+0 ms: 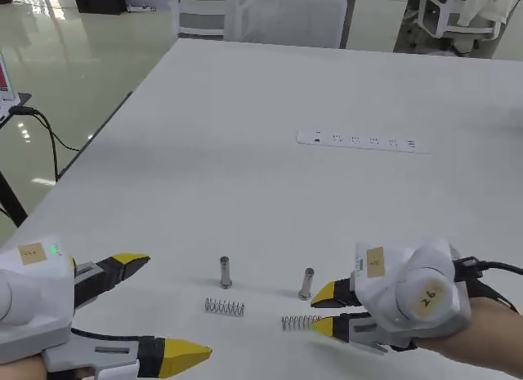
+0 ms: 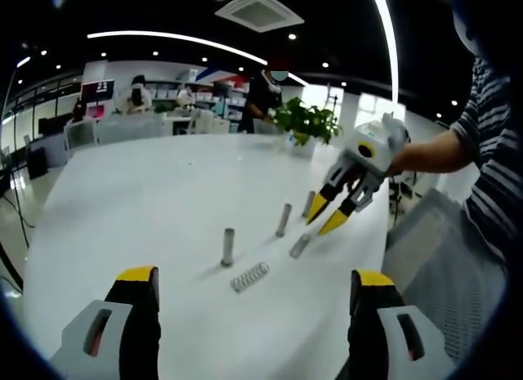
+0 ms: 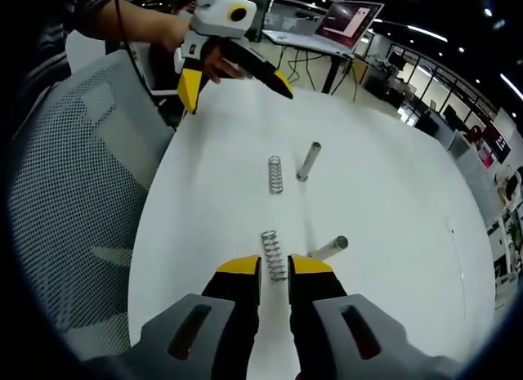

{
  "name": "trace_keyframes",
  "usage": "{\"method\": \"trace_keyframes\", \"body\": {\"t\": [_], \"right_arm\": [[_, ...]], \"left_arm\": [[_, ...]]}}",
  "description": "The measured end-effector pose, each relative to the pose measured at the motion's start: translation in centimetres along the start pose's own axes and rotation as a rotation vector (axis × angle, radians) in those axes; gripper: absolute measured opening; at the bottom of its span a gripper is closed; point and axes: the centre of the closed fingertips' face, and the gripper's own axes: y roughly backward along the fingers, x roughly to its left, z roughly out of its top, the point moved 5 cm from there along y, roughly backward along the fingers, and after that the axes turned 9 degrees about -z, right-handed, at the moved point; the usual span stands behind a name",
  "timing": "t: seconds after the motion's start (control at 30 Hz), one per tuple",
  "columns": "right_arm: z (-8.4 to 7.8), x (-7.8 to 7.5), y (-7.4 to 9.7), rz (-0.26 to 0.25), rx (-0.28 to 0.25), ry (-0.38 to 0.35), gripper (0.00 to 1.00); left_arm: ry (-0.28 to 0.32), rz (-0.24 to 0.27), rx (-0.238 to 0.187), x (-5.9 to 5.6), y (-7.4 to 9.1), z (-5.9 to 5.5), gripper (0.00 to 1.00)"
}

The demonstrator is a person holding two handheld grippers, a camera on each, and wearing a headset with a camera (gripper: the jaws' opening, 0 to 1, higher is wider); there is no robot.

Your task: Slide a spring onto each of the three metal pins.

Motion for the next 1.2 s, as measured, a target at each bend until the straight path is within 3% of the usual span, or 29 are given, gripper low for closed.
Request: {"method": "trace_keyframes", "body": {"t": [0.57, 0.77, 0.83, 1.07, 1.2], "right_arm": [[-1.8, 0.3, -2.0, 0.02, 0.065, -0.037, 0.08], [-2.3, 0.8, -2.1, 0.028, 0.066, -0.042, 0.08], [-2.0, 1.0, -2.1, 0.037, 0.053, -0.083, 0.08], [-1.7, 1.1, -1.6, 0.04, 0.05, -0.033, 0.08], [-1.4, 0.7, -0.5, 0.037, 0.029, -0.072, 0.08]], "left_arm": [[0.015, -0.007, 0.003, -0.3, 0.0, -0.5, 0.94], [0.016, -0.016, 0.008, -0.7, -0.1, -0.8, 0.93], [0.016, -0.018, 0.011, -0.7, -0.1, -0.9, 0.93], [0.014, -0.017, 0.014, -0.8, -0.1, -0.7, 0.93], [0.015, -0.026, 0.023, -1.2, -0.2, -0.6, 0.85]]}}
